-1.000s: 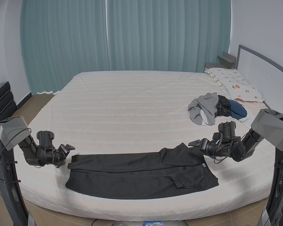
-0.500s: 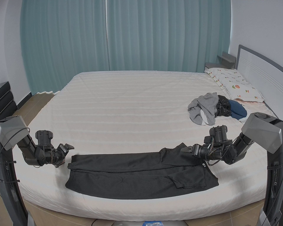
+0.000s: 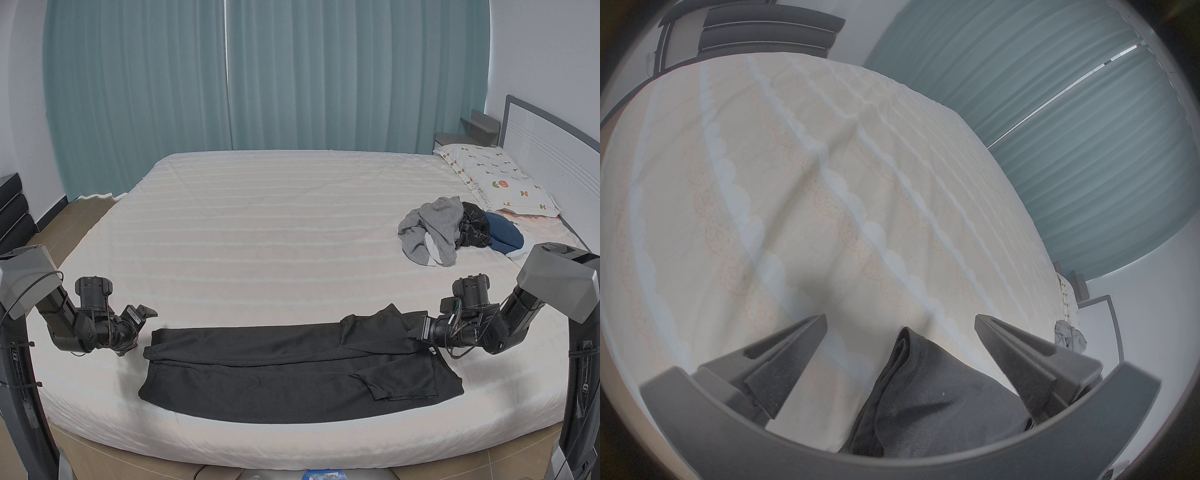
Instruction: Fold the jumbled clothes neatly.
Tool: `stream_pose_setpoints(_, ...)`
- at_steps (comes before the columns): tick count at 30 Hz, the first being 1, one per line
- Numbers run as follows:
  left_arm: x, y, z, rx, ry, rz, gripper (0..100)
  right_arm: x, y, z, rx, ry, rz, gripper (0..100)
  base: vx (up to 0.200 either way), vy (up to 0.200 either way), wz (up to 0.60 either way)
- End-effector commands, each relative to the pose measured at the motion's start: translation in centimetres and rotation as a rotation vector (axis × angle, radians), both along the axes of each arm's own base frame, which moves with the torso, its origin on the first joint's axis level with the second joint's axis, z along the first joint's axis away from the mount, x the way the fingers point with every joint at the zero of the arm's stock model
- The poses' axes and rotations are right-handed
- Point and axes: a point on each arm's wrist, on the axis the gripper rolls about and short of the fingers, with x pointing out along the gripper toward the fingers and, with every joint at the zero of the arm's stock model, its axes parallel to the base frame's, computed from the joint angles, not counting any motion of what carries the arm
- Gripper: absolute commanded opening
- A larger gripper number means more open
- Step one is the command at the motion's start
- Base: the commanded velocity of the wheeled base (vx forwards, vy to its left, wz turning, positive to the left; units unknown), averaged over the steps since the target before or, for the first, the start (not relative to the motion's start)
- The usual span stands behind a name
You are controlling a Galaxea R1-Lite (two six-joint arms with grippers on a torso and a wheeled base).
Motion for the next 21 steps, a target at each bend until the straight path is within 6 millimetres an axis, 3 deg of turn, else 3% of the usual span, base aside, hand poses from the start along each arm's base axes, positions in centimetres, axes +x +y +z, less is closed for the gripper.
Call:
stream_pose_setpoints(1, 0.0, 0.0, 0.0, 0.000, -0.001, 0.000, 100, -0.9, -0.3, 0.7, 0.014, 0.005, 0.012, 0, 0.000, 0.000, 0.00)
stream_pose_setpoints(10, -0.2, 0.0, 0.2, 0.000, 0.000, 0.000, 100, -1.7, -0.4, 0.5, 0.013, 0.028, 0.022, 0, 0.000, 0.000, 0.00)
stream_pose_setpoints(13, -0.5, -0.1, 1.1, 0.003, -0.017, 0.000, 100, -1.9, -0.4, 0.4, 0.003, 0.015, 0.029, 0, 0.000, 0.000, 0.00)
stream_pose_setpoints(14, -0.5, -0.1, 1.2, 0.003, -0.020, -0.001, 100, -1.9, -0.4, 0.4, 0.003, 0.013, 0.029, 100, 0.000, 0.000, 0.00)
stream_pose_setpoints(21, -3.4, -1.4, 3.2, -0.023, 0.023, -0.054, 100, -2.6, -0.3, 3.9, 0.126, -0.007, -0.066, 100, 0.000, 0.000, 0.00)
